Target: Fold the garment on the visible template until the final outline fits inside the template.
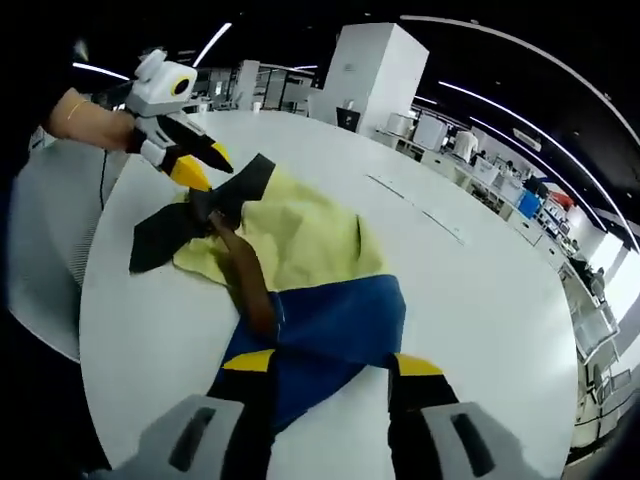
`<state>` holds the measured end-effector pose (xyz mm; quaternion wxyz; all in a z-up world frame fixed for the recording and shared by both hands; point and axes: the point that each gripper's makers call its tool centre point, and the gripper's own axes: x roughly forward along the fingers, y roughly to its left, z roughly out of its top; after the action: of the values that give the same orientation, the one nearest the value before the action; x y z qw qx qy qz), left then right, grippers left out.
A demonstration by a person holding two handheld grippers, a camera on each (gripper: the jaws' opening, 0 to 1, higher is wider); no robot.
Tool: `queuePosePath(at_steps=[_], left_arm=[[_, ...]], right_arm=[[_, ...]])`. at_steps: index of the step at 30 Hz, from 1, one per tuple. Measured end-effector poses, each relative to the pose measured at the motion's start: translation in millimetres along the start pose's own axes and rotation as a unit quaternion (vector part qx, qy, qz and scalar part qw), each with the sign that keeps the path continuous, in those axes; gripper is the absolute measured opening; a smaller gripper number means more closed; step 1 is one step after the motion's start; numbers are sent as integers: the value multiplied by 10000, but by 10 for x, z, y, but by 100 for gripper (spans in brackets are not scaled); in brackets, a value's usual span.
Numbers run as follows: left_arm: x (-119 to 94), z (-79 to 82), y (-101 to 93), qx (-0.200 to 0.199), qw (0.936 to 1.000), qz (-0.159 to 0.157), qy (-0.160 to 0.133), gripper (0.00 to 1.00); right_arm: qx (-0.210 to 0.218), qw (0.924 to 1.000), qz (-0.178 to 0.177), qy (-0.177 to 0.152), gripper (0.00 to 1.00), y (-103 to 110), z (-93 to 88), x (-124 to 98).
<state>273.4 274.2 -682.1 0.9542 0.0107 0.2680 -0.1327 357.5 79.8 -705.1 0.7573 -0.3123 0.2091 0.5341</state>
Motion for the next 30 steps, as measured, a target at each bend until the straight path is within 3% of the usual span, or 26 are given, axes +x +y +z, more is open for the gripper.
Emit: queuePosePath(at_steps=[11,19,24,30], left_arm=[[165,-196,-2,278,9989,23,389,25],[180,-223,23,392,9983,40,426,19],[240,-240,21,675,9964,97,511,13],[265,-272,18,646,9959,74,634,1]], right_arm=[[-317,9995,-48,-60,28,-40,14,60],[-348,9993,-52,-91,20,-31,11,81],[-303,9994,-106,-110,15,-49,14,92],[-93,9997,-32,-234,4,-34,40,103]])
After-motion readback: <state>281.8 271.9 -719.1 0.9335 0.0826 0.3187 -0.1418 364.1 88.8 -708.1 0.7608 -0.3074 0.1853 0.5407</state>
